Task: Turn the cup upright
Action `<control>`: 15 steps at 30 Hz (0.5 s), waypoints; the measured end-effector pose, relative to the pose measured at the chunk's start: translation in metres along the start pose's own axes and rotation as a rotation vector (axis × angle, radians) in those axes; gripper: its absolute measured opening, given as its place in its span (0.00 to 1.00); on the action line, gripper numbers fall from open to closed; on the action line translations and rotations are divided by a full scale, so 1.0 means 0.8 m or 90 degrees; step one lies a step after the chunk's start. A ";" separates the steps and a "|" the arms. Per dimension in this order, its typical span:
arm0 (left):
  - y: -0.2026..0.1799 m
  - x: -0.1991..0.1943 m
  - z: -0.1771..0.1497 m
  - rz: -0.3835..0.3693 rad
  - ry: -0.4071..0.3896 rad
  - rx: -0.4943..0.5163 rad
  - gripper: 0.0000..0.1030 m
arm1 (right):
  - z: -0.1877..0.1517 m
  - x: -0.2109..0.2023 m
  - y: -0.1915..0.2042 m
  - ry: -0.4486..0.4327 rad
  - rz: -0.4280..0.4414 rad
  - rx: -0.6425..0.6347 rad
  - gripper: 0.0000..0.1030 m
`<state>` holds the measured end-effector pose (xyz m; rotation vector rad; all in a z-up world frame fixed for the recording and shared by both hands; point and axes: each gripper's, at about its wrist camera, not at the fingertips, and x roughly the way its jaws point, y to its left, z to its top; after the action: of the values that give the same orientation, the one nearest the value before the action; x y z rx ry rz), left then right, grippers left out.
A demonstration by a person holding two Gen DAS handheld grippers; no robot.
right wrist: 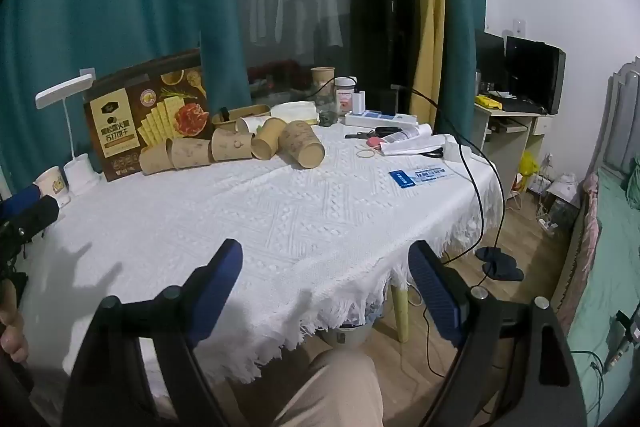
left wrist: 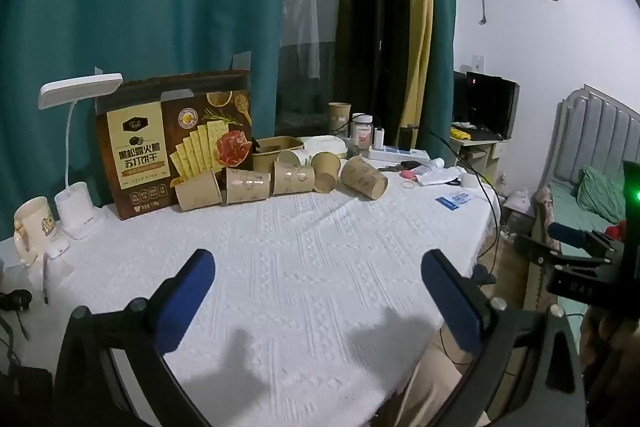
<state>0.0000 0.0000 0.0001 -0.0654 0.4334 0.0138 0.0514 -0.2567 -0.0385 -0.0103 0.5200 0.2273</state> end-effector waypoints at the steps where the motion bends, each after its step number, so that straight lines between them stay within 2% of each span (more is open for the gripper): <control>1: 0.000 0.000 0.000 0.001 0.004 0.001 1.00 | 0.000 0.000 0.000 -0.004 0.002 0.001 0.81; 15: 0.000 0.001 -0.001 0.002 0.001 -0.001 1.00 | 0.000 0.000 0.002 0.004 0.006 0.000 0.81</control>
<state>0.0003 0.0000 -0.0005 -0.0657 0.4348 0.0167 0.0510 -0.2552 -0.0383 -0.0085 0.5258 0.2368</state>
